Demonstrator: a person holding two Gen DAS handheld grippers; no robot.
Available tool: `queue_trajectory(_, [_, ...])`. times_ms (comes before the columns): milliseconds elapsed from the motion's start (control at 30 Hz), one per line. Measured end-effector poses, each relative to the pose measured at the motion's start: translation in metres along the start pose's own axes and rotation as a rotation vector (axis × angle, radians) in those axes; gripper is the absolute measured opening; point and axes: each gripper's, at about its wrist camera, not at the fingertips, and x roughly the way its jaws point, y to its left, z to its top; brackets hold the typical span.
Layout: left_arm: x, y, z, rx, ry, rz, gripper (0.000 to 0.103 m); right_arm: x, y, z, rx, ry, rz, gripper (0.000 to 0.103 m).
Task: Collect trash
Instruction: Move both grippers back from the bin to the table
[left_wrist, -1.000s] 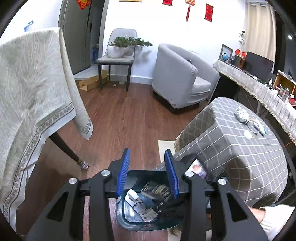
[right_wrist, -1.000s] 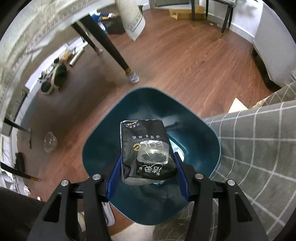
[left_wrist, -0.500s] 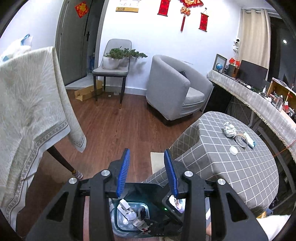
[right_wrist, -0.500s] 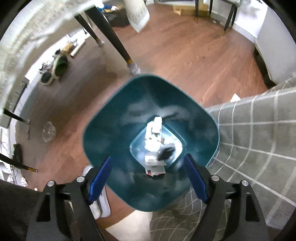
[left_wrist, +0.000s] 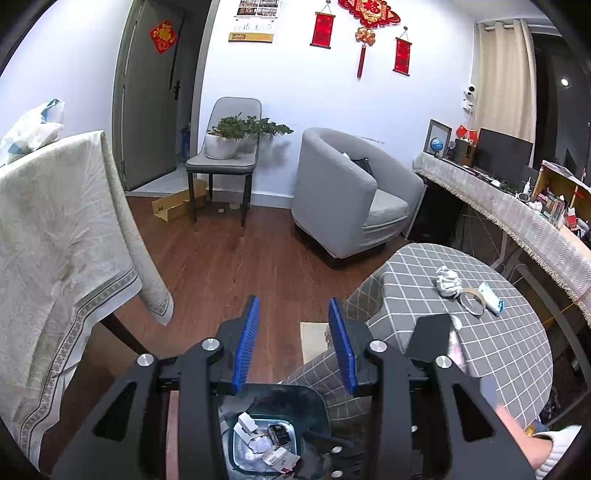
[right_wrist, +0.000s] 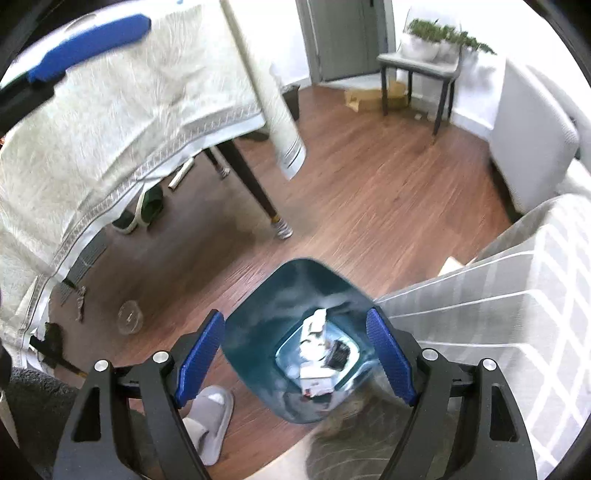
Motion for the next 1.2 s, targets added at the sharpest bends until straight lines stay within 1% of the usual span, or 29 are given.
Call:
queue_trajectory(200, [0.007, -0.022, 0.003, 0.027, -0.004, -0.026, 0.051, -0.036, -0.027, -0.001, 0.010, -0.063, -0.063, 0.080])
queue_trajectory(333, [0.015, -0.038, 0.000, 0.053, 0.007, -0.045, 0.055, -0.056, -0.045, -0.007, 0.011, -0.089, -0.106, 0.080])
queue_trajectory(500, [0.027, -0.060, -0.001, 0.069, 0.016, -0.066, 0.062, -0.085, -0.077, -0.017, 0.059, -0.132, -0.148, 0.080])
queue_trajectory(667, [0.039, -0.081, -0.005, 0.090, 0.031, -0.084, 0.064, -0.109, -0.106, -0.029, 0.101, -0.169, -0.192, 0.081])
queue_trajectory(733, [0.045, -0.087, -0.006, 0.090, 0.033, -0.090, 0.067, -0.115, -0.117, -0.034, 0.116, -0.175, -0.203, 0.081])
queue_trajectory(967, [0.071, -0.113, -0.008, 0.099, 0.058, -0.114, 0.070, -0.134, -0.150, -0.052, 0.137, -0.190, -0.275, 0.083])
queue_trajectory(1133, [0.093, -0.135, -0.013, 0.129, 0.093, -0.150, 0.070, -0.148, -0.177, -0.064, 0.156, -0.192, -0.318, 0.083])
queue_trajectory(1200, [0.104, -0.144, -0.015, 0.143, 0.121, -0.170, 0.070, -0.153, -0.188, -0.066, 0.169, -0.196, -0.327, 0.083])
